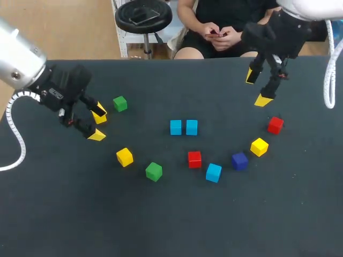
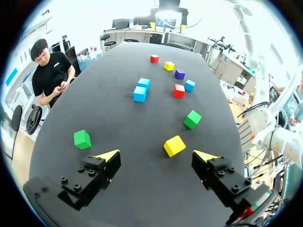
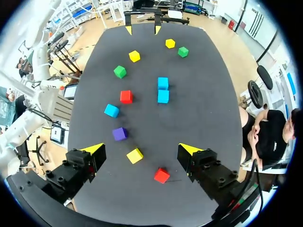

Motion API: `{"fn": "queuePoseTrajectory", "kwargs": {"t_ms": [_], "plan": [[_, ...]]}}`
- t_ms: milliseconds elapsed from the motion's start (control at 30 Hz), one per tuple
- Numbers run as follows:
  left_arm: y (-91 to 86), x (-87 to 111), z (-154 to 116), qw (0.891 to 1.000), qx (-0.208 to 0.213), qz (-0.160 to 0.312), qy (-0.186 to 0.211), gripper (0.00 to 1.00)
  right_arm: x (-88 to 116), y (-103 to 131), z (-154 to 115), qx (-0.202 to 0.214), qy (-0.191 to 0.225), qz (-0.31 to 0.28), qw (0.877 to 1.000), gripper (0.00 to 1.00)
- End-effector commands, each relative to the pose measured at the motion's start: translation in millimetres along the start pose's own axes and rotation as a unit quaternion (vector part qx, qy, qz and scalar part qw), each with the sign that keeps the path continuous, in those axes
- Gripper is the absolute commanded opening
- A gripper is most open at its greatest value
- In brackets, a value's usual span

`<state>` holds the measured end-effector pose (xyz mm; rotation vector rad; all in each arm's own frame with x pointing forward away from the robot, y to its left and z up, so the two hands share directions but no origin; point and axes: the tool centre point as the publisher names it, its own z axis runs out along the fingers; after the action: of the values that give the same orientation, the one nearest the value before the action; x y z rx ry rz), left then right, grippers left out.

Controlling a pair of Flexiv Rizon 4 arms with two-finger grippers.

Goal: Place the blue cubes, place green cubes on the blue cubes, place the yellow cubes on the green cubes, then place the red cubes on the yellow cubes, and place purple cube on the red cubes.

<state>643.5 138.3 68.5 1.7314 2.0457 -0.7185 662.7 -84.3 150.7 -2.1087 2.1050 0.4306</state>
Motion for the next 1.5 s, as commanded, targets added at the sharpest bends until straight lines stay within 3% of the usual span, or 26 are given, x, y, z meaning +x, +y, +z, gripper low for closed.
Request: {"fn": "queuePoseTrajectory", "kwargs": {"t_ms": [33, 233, 400, 600, 900, 1333, 1500], "plan": [[0.0, 1.0, 0.1, 1.0, -0.001, 0.001, -0.001, 1.0, 1.6, 5.7, 0.6, 0.089, -0.001, 0.0, 0.996, 1.0], [0.0, 1.0, 0.1, 1.0, -0.001, 0.001, -0.001, 1.0, 1.6, 5.7, 0.6, 0.089, -0.001, 0.0, 0.996, 1.0], [0.0, 1.0, 0.1, 1.0, -0.001, 0.001, -0.001, 1.0, -8.9, 35.7, 14.5, 0.102, -0.007, 0.053, 0.993, 1.0], [0.0, 1.0, 0.1, 1.0, -0.001, 0.001, -0.001, 1.0, -17.7, 65.4, 23.7, 0.102, 0.057, 0.122, 0.986, 1.0], [0.0, 1.0, 0.1, 1.0, -0.001, 0.001, -0.001, 1.0, -34.8, 92.8, 39.2, 0.119, 0.107, 0.133, 0.978, 1.0], [0.0, 1.0, 0.1, 1.0, -0.001, 0.001, -0.001, 1.0, -47.0, 108.1, 102.4, 0.097, 0.131, 0.121, 0.979, 1.0], [0.0, 1.0, 0.1, 1.0, -0.001, 0.001, -0.001, 1.0, -49.8, 104.5, 124.9, 0.088, 0.115, 0.127, 0.981, 1.0]]}}
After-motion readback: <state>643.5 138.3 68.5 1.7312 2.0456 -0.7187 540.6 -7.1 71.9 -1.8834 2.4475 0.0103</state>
